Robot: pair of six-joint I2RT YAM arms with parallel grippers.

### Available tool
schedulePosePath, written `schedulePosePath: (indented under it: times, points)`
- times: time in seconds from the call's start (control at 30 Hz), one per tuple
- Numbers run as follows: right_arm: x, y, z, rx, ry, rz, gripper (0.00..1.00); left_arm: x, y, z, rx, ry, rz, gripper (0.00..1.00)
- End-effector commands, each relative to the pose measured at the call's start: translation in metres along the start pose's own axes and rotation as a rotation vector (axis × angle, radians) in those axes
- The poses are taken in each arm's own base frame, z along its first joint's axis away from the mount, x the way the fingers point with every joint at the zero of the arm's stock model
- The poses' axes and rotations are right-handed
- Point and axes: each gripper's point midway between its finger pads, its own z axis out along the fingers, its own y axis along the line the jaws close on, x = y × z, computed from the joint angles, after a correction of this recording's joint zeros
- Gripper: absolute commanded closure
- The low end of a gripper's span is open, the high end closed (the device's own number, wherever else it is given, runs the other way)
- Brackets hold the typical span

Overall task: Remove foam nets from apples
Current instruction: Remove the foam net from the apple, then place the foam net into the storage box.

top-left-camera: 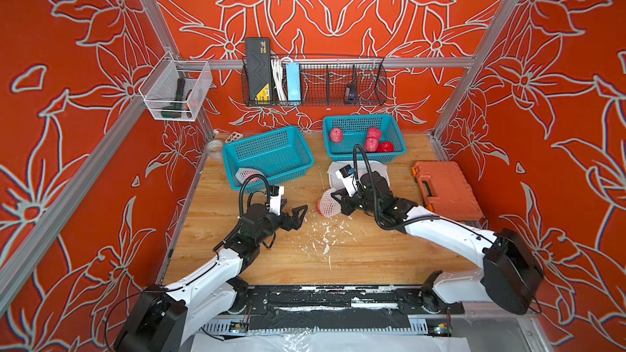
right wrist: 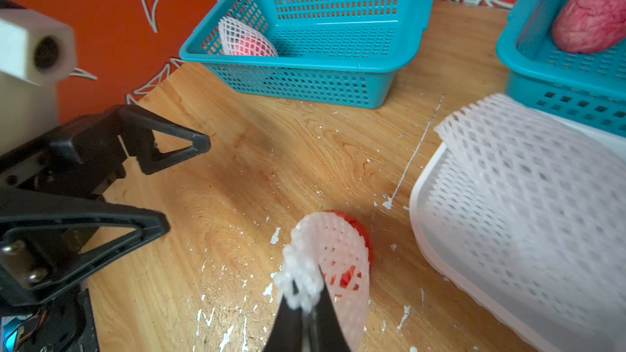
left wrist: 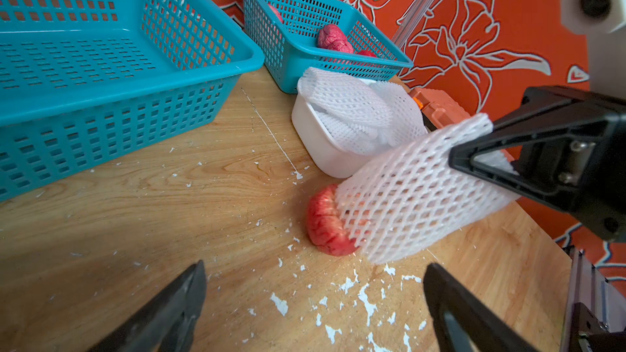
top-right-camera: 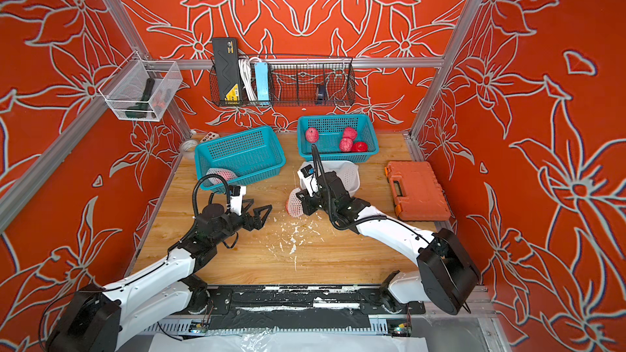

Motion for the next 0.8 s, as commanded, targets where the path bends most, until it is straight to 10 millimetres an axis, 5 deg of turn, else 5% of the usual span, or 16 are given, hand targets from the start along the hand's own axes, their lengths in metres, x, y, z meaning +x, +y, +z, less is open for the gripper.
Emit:
schedulePosePath:
  times: [0.0, 0.2, 0.4, 0.6, 0.77]
  points:
    - [-0.001, 0.009, -0.003, -0.02, 0.049, -0.048, 1.0, -0.013, -0.003, 0.003, -0.004, -0.026, 0.021, 0.03]
    - [-0.027, 0.008, -0.022, 0.004, -0.045, -0.051, 1.0, -0.017, -0.002, 0.005, -0.015, -0.029, 0.022, 0.03]
    - [-0.081, -0.011, -0.041, -0.002, -0.183, 0.033, 1.0, -0.035, -0.006, 0.006, -0.015, -0.069, 0.021, 0.02]
    - [-0.124, -0.073, -0.054, -0.023, -0.344, 0.272, 1.0, -0.054, -0.029, 0.007, 0.023, -0.107, 0.058, 0.03]
    - [-0.122, -0.126, -0.047, -0.001, -0.357, 0.413, 1.0, -0.068, -0.048, 0.025, 0.05, -0.087, 0.111, 0.05]
